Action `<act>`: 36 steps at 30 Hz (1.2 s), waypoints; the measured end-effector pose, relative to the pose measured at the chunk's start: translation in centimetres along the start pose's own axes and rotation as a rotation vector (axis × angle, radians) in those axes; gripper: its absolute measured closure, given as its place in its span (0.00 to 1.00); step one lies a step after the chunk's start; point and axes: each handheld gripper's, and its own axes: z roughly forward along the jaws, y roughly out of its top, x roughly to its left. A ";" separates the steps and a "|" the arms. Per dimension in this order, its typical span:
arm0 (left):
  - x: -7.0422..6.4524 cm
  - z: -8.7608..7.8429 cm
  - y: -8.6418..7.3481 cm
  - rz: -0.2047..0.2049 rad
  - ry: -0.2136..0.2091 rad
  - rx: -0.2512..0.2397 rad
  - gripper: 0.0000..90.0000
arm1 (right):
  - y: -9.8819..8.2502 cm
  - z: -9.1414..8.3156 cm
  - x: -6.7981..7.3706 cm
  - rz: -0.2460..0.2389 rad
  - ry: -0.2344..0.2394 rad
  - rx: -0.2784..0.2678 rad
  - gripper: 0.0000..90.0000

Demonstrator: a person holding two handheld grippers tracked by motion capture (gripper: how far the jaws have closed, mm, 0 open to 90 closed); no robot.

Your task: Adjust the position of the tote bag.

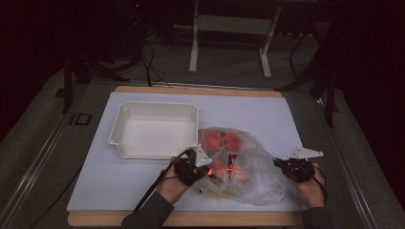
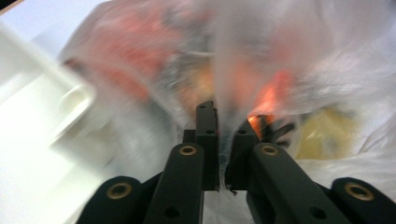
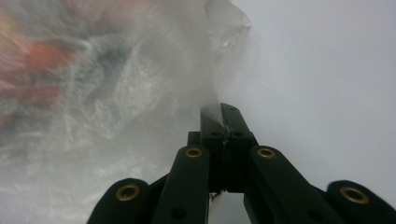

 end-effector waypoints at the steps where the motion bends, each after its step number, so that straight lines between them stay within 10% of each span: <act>1: 0.5 -0.3 -0.4 -0.017 0.005 -0.005 0.98 | -0.1 0.0 -0.1 0.002 -0.005 0.004 1.00; 11: 2.3 -1.0 -2.4 -0.096 -0.015 -0.024 0.99 | 0.7 0.7 0.6 -0.036 -0.013 0.039 0.99; 36: 2.4 -0.3 -1.8 -0.103 -0.013 -0.028 0.98 | 3.8 -4.1 2.6 -0.088 0.039 -0.142 0.52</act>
